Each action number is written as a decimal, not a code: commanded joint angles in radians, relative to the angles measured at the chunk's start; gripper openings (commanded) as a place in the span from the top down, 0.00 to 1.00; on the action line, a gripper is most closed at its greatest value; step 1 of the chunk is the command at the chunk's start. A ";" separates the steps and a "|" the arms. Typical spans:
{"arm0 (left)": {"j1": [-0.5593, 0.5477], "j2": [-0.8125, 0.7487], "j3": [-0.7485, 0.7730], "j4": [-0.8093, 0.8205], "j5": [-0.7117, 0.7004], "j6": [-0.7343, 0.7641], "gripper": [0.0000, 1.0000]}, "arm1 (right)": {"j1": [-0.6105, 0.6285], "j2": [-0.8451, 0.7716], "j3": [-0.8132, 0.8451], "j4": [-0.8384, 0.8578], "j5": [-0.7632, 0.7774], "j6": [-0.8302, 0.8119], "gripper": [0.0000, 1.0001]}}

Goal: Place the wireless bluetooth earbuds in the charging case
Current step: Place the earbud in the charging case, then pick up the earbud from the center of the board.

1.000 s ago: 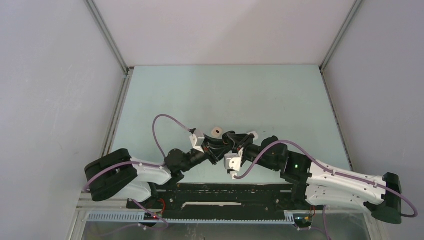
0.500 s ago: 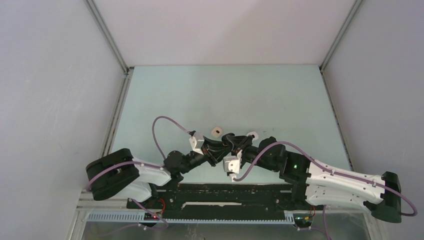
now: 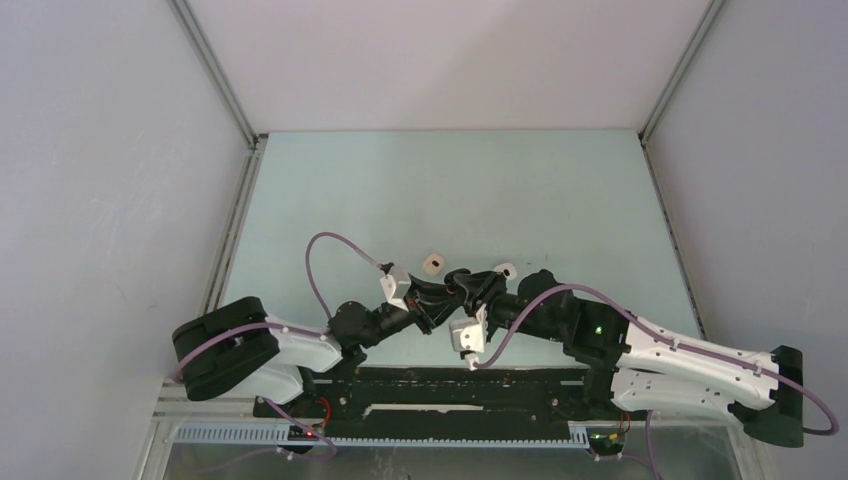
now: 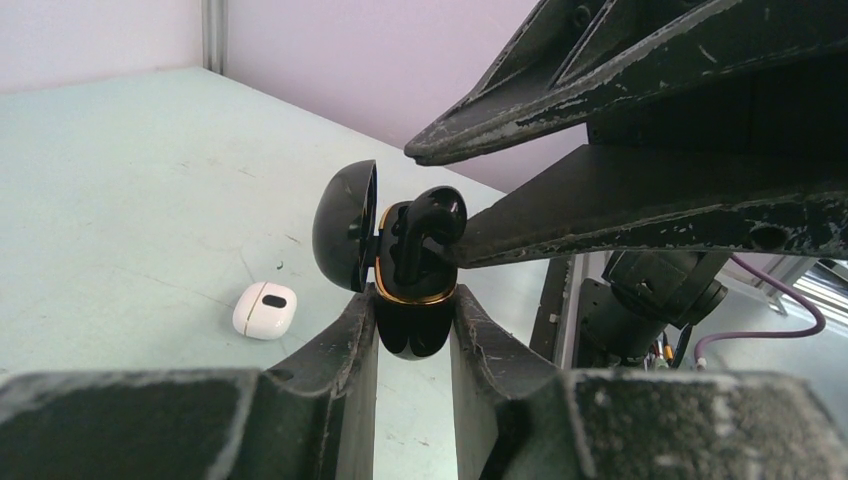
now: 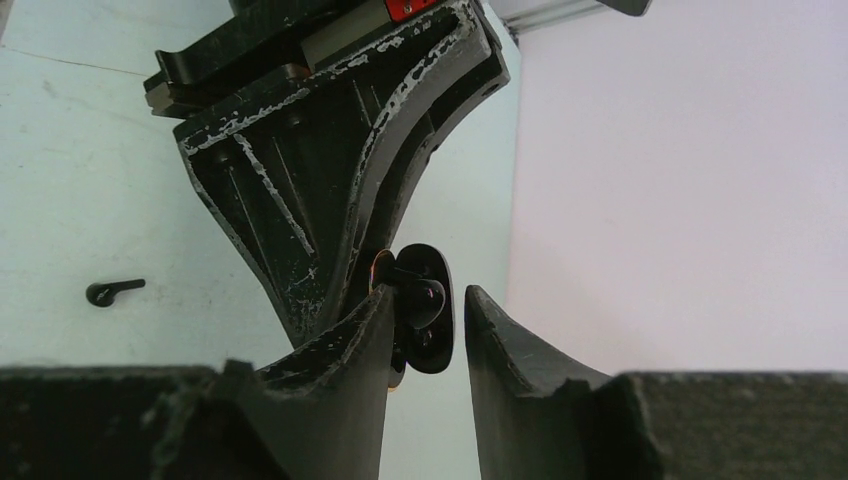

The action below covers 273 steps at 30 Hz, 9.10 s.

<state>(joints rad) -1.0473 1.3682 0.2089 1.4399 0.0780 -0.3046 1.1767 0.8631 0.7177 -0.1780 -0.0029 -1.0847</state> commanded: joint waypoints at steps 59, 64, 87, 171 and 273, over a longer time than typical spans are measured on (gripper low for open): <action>0.007 -0.459 -0.035 -0.470 -0.247 0.080 1.00 | -0.762 -0.010 0.070 -0.729 -0.584 0.338 0.66; 0.014 -0.456 -0.026 -0.467 -0.280 0.085 1.00 | -0.707 0.155 0.119 -0.761 -0.627 0.218 0.68; 0.082 -0.756 -0.085 -0.733 -0.435 0.073 1.00 | -0.117 0.552 0.031 -0.167 -0.293 -0.037 0.63; 0.084 -0.764 -0.142 -0.674 -0.417 0.048 1.00 | -0.286 0.577 -0.027 -0.103 -0.346 0.112 0.64; 0.084 -0.668 -0.130 -0.645 -0.346 0.033 0.99 | -0.540 0.718 0.268 -0.435 -0.240 0.925 0.62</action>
<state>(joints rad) -0.9688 0.7277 0.0452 0.7753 -0.2749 -0.2630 0.6552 1.5154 0.9268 -0.6125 -0.3141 -0.3359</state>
